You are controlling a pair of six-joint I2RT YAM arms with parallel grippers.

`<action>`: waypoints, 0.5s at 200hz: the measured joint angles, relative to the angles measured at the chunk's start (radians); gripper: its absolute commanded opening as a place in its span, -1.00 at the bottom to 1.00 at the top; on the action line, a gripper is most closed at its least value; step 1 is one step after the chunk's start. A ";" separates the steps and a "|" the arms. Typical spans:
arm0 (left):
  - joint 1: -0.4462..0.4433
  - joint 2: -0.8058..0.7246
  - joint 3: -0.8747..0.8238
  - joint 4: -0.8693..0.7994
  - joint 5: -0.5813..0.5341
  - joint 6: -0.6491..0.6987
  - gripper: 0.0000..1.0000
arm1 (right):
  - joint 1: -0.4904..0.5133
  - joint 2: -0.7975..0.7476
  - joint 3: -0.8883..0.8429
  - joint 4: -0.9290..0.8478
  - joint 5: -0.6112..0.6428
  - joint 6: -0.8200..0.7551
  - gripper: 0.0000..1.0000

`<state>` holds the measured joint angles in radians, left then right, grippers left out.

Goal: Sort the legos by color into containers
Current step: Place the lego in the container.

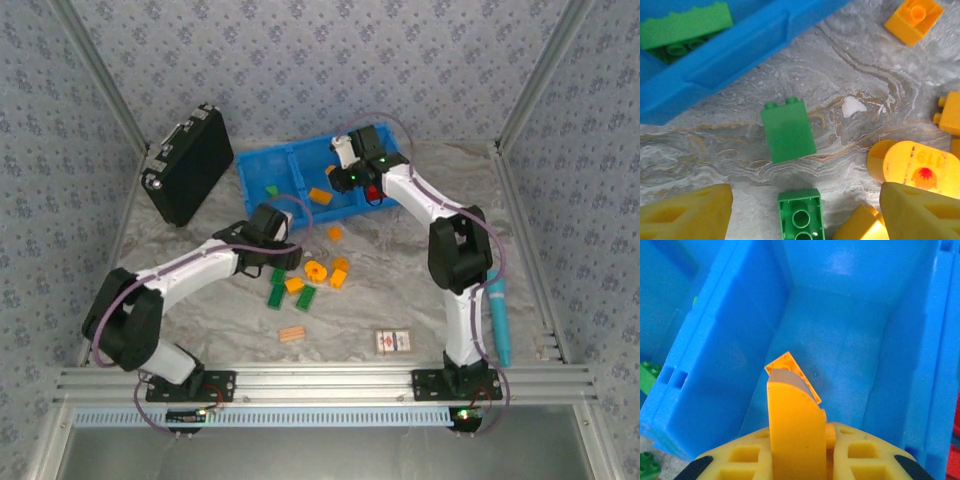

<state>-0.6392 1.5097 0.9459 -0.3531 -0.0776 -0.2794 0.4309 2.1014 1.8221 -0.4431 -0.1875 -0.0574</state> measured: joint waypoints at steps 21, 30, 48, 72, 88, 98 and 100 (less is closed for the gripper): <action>-0.010 0.039 0.001 0.016 -0.006 0.000 0.54 | 0.004 0.030 0.036 -0.004 -0.002 -0.016 -0.48; -0.011 0.051 0.002 0.021 -0.010 -0.003 0.54 | 0.006 0.041 0.044 -0.003 -0.005 -0.019 -0.48; -0.012 0.067 0.002 0.041 -0.024 -0.004 0.54 | 0.008 0.064 0.053 -0.002 -0.010 -0.023 -0.44; -0.011 0.084 0.008 0.063 -0.035 -0.011 0.54 | 0.010 0.099 0.058 -0.003 -0.016 -0.032 -0.36; -0.012 0.111 0.024 0.071 -0.037 -0.011 0.54 | 0.010 0.121 0.066 -0.002 -0.019 -0.037 -0.33; -0.012 0.132 0.035 0.074 -0.042 -0.012 0.54 | 0.010 0.131 0.068 -0.002 -0.020 -0.038 -0.32; -0.012 0.136 0.038 0.074 -0.043 -0.012 0.54 | 0.010 0.133 0.069 -0.002 -0.020 -0.038 -0.32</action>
<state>-0.6510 1.6459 0.9840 -0.2787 -0.1204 -0.2916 0.4408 2.2345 1.8908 -0.4450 -0.2073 -0.0956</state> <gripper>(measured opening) 0.770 0.334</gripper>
